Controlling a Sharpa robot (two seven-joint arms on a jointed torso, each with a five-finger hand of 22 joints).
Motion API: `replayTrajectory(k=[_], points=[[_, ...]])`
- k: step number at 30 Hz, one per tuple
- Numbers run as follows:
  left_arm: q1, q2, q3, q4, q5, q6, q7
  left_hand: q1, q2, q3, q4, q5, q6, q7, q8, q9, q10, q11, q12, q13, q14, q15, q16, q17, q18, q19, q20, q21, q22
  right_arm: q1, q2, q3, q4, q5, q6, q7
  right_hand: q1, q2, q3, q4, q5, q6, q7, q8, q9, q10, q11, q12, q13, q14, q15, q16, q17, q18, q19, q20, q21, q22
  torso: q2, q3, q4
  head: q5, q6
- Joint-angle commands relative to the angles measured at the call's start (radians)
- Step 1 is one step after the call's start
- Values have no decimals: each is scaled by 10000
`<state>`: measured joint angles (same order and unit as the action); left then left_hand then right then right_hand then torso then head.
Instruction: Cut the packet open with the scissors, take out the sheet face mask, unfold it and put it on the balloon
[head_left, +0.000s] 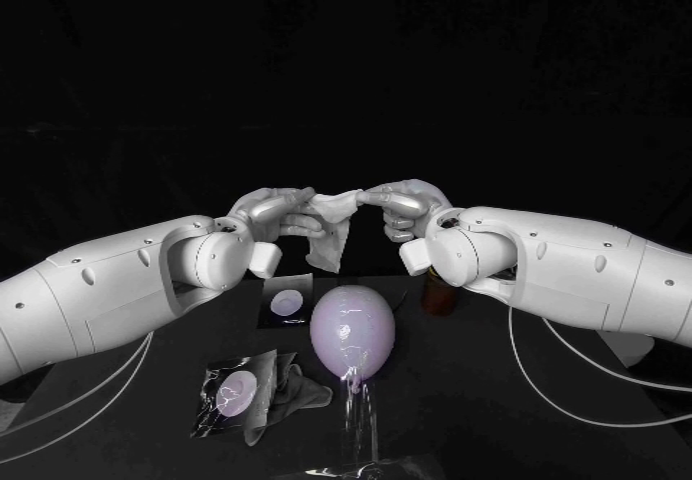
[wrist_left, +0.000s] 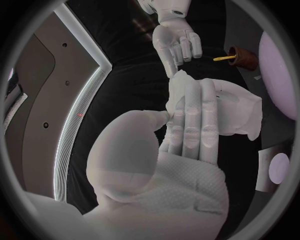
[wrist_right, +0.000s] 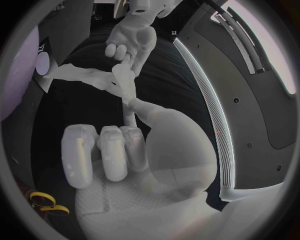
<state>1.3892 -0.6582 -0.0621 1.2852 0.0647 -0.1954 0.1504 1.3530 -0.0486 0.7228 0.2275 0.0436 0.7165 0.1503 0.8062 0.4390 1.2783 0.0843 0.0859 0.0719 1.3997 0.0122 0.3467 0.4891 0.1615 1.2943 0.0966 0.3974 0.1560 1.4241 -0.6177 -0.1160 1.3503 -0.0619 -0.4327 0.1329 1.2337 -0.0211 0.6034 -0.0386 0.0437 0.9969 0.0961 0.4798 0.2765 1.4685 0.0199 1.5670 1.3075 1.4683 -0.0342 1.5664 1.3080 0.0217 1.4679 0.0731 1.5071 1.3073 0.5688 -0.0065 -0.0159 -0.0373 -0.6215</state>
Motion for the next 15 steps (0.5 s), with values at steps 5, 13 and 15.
replayTrajectory(k=[5,13,15], points=[[175,13,16,-78,-288,-152,-773,-26,-84,105,-70,55,81,-48,-13,-88,166,-127,-128,7,243,-169,1666,1132,153,223,-162,1048,674,48,90,6,-338,-498,112,-552,-68,31,101,-34,53,50,-126,263,832,1023,-78,38,2633,1025,-75,44,2628,-15,564,-51,-95,2364,6,13,-8,45,6],[218,101,13,-199,-440,-147,-1272,-92,-114,150,-36,61,52,-70,22,-140,195,-112,-164,15,-109,-177,2717,1734,154,-116,-204,1840,1259,88,163,6,-385,-513,133,-573,-98,28,132,-57,53,40,-131,284,857,1023,-82,38,2633,1025,-80,44,2628,-14,561,-54,-100,2362,5,10,-8,75,51],[222,124,13,-216,-451,-135,-1315,-91,-145,151,-46,61,-23,-38,-3,-159,88,-78,-201,-4,-140,-158,2896,1805,149,-190,-194,1988,1371,92,182,6,-385,-514,126,-572,-98,28,132,-57,53,40,-131,284,857,1023,-82,38,2633,1025,-80,44,2628,-14,561,-54,-100,2362,7,8,-2,77,65]])
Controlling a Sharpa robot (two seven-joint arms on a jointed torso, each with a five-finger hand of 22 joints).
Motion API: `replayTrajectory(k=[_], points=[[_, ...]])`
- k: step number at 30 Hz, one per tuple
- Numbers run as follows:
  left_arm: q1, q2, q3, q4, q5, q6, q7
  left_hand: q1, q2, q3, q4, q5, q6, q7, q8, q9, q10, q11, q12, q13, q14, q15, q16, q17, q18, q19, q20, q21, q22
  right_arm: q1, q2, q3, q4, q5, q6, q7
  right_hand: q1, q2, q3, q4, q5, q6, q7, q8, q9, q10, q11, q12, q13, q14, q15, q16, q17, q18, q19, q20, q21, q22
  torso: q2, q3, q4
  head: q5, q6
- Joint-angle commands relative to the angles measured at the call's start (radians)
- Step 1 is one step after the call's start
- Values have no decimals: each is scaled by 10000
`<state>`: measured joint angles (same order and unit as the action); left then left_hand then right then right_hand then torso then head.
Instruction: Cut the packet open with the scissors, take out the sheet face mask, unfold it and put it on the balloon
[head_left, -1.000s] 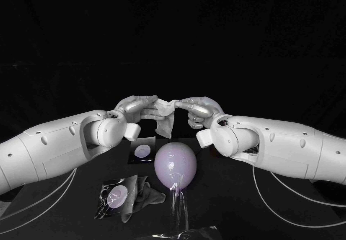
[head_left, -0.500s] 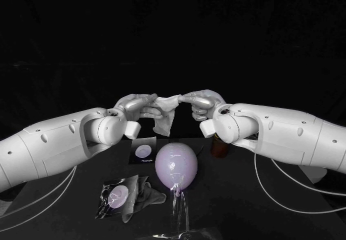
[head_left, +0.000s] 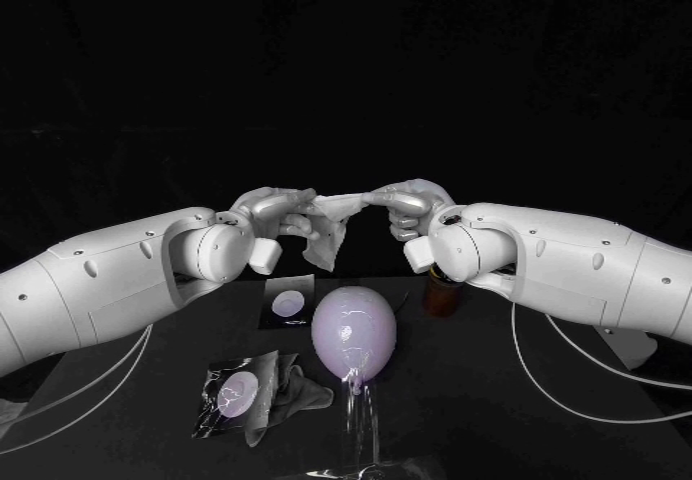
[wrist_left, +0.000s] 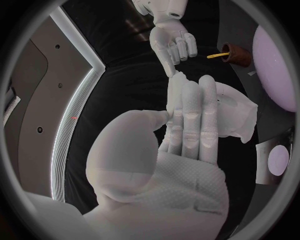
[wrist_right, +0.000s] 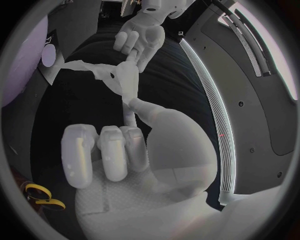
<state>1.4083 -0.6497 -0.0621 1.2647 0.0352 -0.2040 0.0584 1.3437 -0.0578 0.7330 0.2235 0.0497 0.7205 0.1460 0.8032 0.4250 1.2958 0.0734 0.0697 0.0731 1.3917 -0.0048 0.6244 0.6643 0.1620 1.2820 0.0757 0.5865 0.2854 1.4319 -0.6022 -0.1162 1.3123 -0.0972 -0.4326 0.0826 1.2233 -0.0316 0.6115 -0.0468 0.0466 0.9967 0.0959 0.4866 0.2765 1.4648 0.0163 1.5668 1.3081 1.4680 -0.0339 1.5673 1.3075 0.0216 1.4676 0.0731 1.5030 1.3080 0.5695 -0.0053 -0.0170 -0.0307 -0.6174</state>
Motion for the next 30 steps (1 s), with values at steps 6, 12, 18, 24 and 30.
replayTrajectory(k=[6,12,18,24,30], points=[[37,85,12,-31,-171,156,-369,-83,-121,-49,56,-1,-414,188,-182,-146,-564,201,-64,-59,-395,155,560,218,111,-445,112,480,394,33,75,8,11,-163,88,-40,-23,128,75,5,24,34,-131,234,879,1059,-50,40,2627,1028,-86,35,2633,-10,554,-57,-74,2350,3,-11,10,32,90],[37,95,9,-19,-163,555,-172,-504,-383,-479,410,-4,-950,507,-774,-516,-1105,467,-51,-64,-1131,407,489,85,70,-1060,312,464,473,42,113,8,38,-165,66,-15,-33,127,85,-3,24,30,-132,241,887,1059,-51,40,2627,1028,-88,35,2633,-11,557,-59,-71,2351,7,-17,17,57,116],[34,125,6,-55,-160,597,-102,-686,-582,-876,547,-5,-1131,606,-1074,-726,-1204,539,-36,-51,-1235,467,565,14,104,-1197,402,501,516,44,126,9,88,-165,41,25,-40,128,93,-8,24,28,-134,246,893,1059,-53,40,2627,1028,-89,35,2633,-12,559,-60,-67,2353,5,-13,13,60,132],[25,168,-11,-136,-159,521,10,-495,-742,-1165,378,-4,-1804,714,-1381,-903,-1330,621,-33,-56,-1395,532,592,-99,138,-1339,495,526,549,44,131,9,93,-156,-46,98,-49,129,102,-14,23,27,-135,254,901,1059,-54,40,2627,1028,-90,35,2633,-10,555,-61,-75,2350,5,-11,7,61,133],[-1,187,-43,-175,-288,567,195,-195,-690,-1318,162,-4,-2286,702,-1304,-888,-1310,607,0,-54,-1424,522,669,-211,186,-1396,532,608,606,45,162,9,81,-62,-228,281,-49,129,102,-14,23,27,-135,254,901,1059,-54,40,2627,1028,-90,35,2633,-10,555,-61,-75,2350,9,-7,7,47,143]])
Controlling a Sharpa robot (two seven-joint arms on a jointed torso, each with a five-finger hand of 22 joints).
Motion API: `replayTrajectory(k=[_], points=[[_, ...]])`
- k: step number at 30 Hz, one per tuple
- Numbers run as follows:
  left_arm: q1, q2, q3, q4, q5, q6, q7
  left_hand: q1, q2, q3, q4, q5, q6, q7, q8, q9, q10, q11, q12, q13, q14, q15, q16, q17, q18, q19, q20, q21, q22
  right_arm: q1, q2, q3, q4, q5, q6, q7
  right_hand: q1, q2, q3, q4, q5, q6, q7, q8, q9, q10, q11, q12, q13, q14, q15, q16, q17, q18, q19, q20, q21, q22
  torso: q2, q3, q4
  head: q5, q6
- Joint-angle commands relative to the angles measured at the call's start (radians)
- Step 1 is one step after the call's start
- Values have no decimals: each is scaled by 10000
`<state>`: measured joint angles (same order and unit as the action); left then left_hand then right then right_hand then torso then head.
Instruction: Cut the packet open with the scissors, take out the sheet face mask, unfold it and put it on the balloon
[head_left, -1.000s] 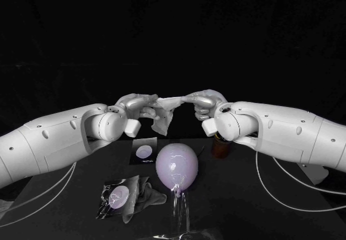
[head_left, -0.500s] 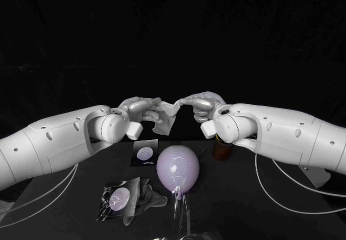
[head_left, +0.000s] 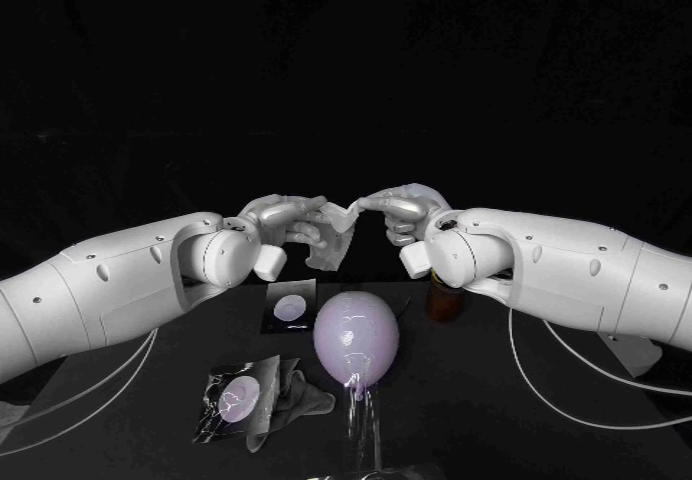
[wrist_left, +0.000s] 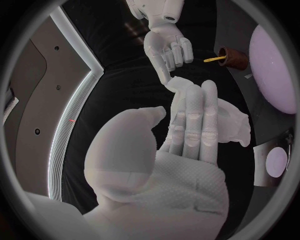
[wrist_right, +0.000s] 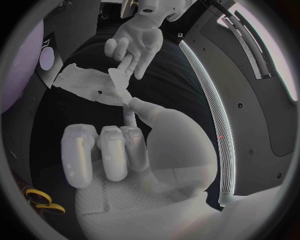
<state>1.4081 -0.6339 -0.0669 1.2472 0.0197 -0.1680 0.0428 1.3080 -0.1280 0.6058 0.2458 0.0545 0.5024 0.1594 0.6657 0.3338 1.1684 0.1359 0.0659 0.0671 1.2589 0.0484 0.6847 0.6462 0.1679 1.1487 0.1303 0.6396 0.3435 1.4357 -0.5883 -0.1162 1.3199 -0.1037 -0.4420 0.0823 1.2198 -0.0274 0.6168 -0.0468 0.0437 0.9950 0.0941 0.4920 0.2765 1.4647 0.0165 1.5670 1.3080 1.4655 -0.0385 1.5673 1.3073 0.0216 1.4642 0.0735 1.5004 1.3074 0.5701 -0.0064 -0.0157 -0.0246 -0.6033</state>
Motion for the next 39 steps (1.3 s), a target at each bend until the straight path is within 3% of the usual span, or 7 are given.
replayTrajectory(k=[1,14,18,24,30,33,39], points=[[-7,34,0,-4,-210,218,410,204,17,-55,-94,-52,-130,560,98,32,-45,-20,33,3,-100,-15,75,-45,130,-68,-13,90,33,7,32,9,8,34,-183,343,-29,92,67,-22,52,45,-120,212,914,1061,-58,38,2628,1053,-47,34,2635,-13,599,-67,-34,2360,5,3,-8,-22,3],[-160,92,-62,-130,-1374,175,1182,1465,-35,313,-1485,-51,-742,439,506,106,-81,-186,6,-23,-181,-218,129,-338,147,-276,-246,726,477,6,84,11,52,414,-574,991,-61,90,99,-49,52,41,-126,240,943,1061,-64,38,2628,1053,-53,34,2635,-26,629,-72,12,2377,-6,-1,-2,-64,-3],[-231,111,-77,-146,-1742,224,1454,1570,-126,508,-2054,-68,-1260,390,555,3,-125,-229,-8,-32,-196,-246,70,-588,116,-755,-333,1574,1114,6,105,11,12,436,-641,1011,-71,93,110,-54,52,40,-128,249,952,1061,-66,38,2628,1053,-54,34,2635,-25,625,-73,6,2375,-2,-2,7,-61,25],[-324,143,-89,-165,-2076,200,1780,1565,-106,678,-2465,-66,-1462,355,779,-43,-128,-238,-6,-32,-193,-275,47,-796,141,-1270,-323,2262,1643,6,112,11,18,424,-690,978,-73,94,113,-56,52,39,-128,250,954,1061,-67,38,2628,1053,-55,34,2635,-25,625,-74,6,2375,-4,1,-13,-52,47],[-365,150,-91,-172,-2445,142,1969,1756,-185,976,-3092,-56,-1426,329,1011,-118,-269,-206,-24,-39,-431,-261,-192,-1090,161,-1833,-324,2839,2095,6,111,11,59,409,-711,965,-90,94,133,-71,52,35,-132,267,971,1061,-70,38,2628,1053,-58,34,2635,-27,632,-77,15,2378,-3,2,-4,-39,65],[-375,151,-92,-177,-2764,70,2011,1814,-261,1311,-3484,-59,-1127,411,1101,-214,-393,-137,-34,-44,-427,-232,-230,-1213,165,-2159,-302,3178,2354,6,114,11,82,408,-704,986,-90,94,133,-71,52,35,-132,267,971,1061,-70,38,2628,1053,-58,34,2635,-27,632,-77,15,2378,-4,2,-1,-53,72],[-396,186,-93,-314,-3551,-402,1984,1629,-279,1491,-3675,-52,-843,480,1104,-365,-418,-103,18,-31,-439,-208,-192,-1290,183,-2372,-262,3446,2531,6,110,11,129,432,-707,1064,-90,94,133,-71,52,35,-132,267,971,1061,-70,38,2628,1053,-58,34,2635,-27,632,-77,15,2378,-4,1,-4,-88,84]])
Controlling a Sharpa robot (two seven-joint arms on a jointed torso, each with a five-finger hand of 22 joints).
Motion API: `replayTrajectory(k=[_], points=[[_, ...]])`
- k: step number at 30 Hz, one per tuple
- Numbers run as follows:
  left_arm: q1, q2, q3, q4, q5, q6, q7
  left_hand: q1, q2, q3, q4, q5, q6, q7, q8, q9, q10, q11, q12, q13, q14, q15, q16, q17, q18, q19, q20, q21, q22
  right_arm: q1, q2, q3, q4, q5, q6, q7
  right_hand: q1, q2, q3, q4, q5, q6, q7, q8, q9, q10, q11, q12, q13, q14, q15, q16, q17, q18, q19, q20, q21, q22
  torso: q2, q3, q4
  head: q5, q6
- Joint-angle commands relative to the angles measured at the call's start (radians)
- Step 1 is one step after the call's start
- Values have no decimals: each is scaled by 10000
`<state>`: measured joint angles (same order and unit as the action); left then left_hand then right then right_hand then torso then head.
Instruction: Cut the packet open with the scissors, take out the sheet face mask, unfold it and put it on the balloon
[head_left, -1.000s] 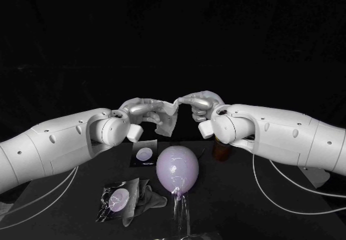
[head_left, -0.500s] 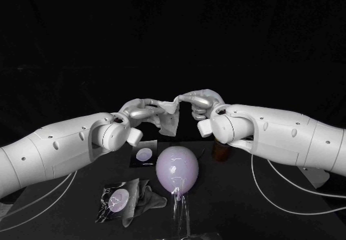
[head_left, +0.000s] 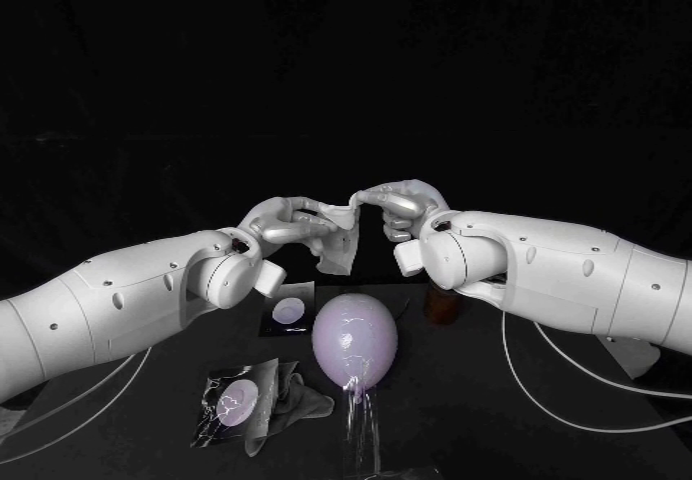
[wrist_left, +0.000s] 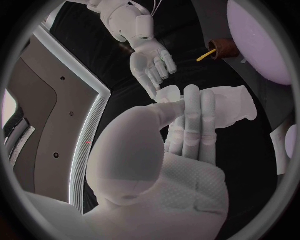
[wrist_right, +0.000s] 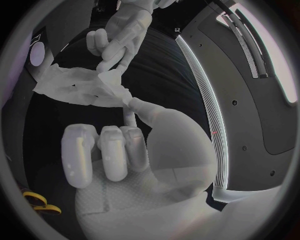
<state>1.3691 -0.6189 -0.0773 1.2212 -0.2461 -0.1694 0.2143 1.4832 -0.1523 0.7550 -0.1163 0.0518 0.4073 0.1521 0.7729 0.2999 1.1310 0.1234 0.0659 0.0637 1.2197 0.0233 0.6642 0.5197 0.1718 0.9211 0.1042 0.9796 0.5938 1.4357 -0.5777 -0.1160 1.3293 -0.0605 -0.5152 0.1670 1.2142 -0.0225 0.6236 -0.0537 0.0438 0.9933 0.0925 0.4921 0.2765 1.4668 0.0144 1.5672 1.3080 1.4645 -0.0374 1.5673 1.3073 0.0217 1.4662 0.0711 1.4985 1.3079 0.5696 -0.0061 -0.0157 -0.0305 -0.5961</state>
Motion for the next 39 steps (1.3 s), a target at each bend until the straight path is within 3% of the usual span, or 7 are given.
replayTrajectory(k=[1,13,22,27,31,36,39], points=[[-12,40,11,-74,-1023,-479,238,-177,-44,18,-79,-23,193,567,35,-60,-41,32,30,6,-95,52,2,-46,143,-156,14,67,43,6,2,9,39,3,22,225,-34,45,64,-2,51,52,-116,266,971,1040,-49,36,2628,1063,-69,35,2635,-28,611,-53,34,2374,3,-1,-7,-43,21],[-86,58,-36,-404,-2817,-960,-342,-972,-237,-778,188,-36,833,538,-35,-331,218,52,243,42,-212,128,90,-149,145,-278,171,26,-41,6,-10,10,56,36,-80,312,-57,45,88,-20,51,48,-120,286,992,1040,-53,36,2628,1063,-73,35,2635,-32,619,-57,47,2379,-2,-2,-3,-86,-1],[-148,15,-62,-589,-3663,-1039,-487,-1119,-302,-1395,309,-30,1089,404,-134,-516,663,-101,580,141,-210,71,192,-211,146,-150,166,-340,-360,6,1,10,7,83,-283,363,-70,47,104,-31,51,47,-123,300,1006,1040,-56,36,2628,1063,-76,35,2635,-33,621,-59,50,2380,5,-6,-2,-108,-28],[-210,-37,-69,-593,-4397,-1475,-75,-948,-251,-1851,241,-32,1136,284,-188,-626,846,-296,1049,375,-244,-40,348,-174,133,-26,75,-534,-536,6,23,10,-57,135,-441,353,-85,45,115,-40,51,48,-126,312,1017,1040,-59,36,2628,1063,-78,35,2635,-36,628,-62,60,2384,3,-6,-6,-109,-28],[-258,-125,-65,-531,-4733,-2251,635,-791,-170,-2123,170,-18,1217,305,-116,-655,558,-255,1390,588,-606,13,377,-156,98,-188,99,-684,-622,6,22,10,-84,150,-553,338,-85,45,115,-40,51,48,-126,312,1017,1040,-59,36,2628,1063,-78,35,2635,-36,628,-62,60,2384,0,-2,-8,-118,-34],[-348,-278,-39,-307,-4980,-3429,1961,-628,-117,-2474,71,2,1349,465,-21,-699,-482,34,1908,988,-1863,345,243,-149,-81,-1146,323,-1105,-744,6,23,10,-121,156,-710,325,-104,40,130,-53,51,49,-131,328,1033,1040,-63,36,2628,1063,-82,35,2635,-35,627,-65,57,2383,-3,1,-3,-129,-56],[-444,-330,-29,-148,-5038,-3972,2771,-676,-148,-2664,138,33,937,543,-67,-750,-1903,544,2028,1180,-3934,1015,-189,-218,-575,-2679,777,-2375,-1338,6,45,10,-152,157,-801,322,-112,39,139,-60,51,48,-133,336,1041,1040,-66,36,2628,1063,-84,35,2635,-32,622,-67,49,2379,-1,0,-3,-161,-53]])
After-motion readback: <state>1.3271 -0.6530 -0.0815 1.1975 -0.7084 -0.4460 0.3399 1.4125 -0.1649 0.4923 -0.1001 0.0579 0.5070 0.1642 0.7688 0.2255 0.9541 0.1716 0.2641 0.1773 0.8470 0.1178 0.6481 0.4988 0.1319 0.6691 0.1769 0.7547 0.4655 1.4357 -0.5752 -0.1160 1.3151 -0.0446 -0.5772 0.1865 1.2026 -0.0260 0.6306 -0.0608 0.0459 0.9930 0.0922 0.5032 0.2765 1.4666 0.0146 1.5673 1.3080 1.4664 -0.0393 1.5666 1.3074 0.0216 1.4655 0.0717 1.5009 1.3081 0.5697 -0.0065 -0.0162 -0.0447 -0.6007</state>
